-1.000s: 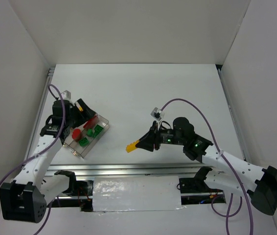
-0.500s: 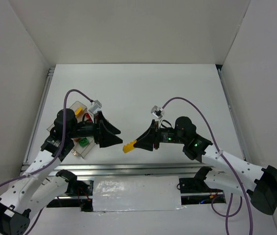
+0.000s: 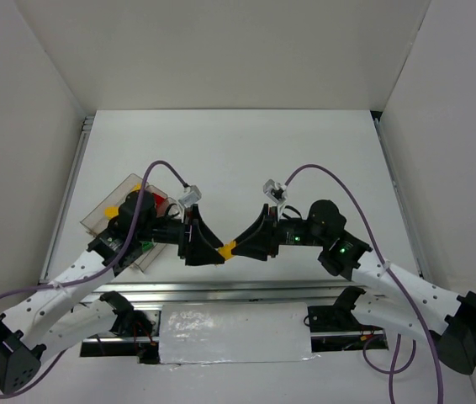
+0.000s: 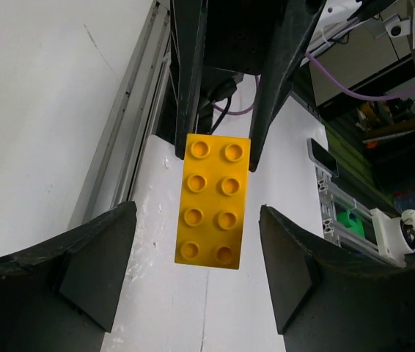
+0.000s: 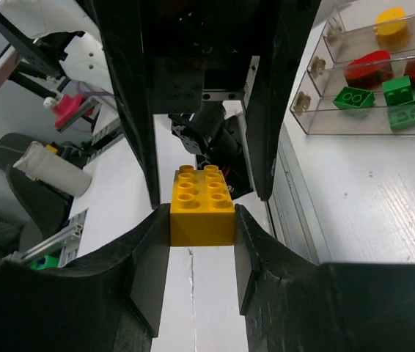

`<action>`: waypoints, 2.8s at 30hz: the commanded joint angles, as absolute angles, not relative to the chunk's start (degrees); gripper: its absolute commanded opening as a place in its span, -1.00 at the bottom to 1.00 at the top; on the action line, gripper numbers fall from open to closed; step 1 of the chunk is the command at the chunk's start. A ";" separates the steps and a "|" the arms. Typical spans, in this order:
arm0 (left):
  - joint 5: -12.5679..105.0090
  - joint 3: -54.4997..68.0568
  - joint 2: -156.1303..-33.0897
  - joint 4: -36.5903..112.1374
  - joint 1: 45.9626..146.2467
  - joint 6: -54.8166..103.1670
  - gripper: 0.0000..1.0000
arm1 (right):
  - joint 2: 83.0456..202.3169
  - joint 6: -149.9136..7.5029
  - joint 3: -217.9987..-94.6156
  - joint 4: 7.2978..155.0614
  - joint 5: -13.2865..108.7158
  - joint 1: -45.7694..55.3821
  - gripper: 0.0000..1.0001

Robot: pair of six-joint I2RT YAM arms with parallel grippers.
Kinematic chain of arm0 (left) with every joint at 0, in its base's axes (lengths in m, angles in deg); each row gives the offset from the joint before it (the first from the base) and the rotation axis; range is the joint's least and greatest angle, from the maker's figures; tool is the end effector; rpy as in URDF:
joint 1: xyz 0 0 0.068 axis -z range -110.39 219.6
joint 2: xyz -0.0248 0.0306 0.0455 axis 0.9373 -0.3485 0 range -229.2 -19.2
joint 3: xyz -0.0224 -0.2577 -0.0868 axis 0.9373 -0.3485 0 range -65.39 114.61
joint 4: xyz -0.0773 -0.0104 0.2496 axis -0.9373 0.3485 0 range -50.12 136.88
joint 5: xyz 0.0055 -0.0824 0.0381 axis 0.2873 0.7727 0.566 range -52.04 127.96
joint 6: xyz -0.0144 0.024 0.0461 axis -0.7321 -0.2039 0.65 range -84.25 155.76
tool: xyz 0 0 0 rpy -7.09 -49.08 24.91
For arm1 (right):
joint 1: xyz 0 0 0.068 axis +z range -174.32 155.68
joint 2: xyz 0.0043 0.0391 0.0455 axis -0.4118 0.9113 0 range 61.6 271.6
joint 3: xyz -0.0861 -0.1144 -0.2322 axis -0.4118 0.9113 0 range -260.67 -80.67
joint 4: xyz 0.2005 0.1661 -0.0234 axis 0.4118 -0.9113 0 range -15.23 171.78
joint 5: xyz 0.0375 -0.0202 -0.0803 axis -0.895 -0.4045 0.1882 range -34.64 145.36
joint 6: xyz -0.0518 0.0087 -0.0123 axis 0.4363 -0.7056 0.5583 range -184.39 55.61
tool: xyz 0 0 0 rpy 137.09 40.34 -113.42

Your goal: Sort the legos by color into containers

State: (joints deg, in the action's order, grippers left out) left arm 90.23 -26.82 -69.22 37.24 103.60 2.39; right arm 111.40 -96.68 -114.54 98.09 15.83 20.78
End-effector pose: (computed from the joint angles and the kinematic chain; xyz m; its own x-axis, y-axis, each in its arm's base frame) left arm 0.1477 -0.1336 0.3114 -0.6505 0.0328 -0.7588 0.7572 0.1059 -0.6446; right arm 0.1274 0.1599 0.3062 -0.5278 0.0541 -0.8476 -0.8442 0.0767 0.5305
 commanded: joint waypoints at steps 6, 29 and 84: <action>87.09 -24.00 -71.59 34.52 107.75 4.12 -0.67 | 109.94 -94.54 -117.24 98.74 18.17 20.59 -1.00; 14.06 -3.70 -87.83 72.04 70.86 -2.38 -1.00 | 102.91 -95.15 -113.20 83.26 50.00 18.83 0.99; 37.43 -6.50 -49.98 84.43 67.76 13.87 0.99 | 96.68 -97.35 -147.63 30.55 81.38 19.62 1.00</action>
State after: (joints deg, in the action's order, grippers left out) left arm 35.59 -5.69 -52.50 80.70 67.63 11.88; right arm 99.16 -97.56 -143.63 39.69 78.16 19.19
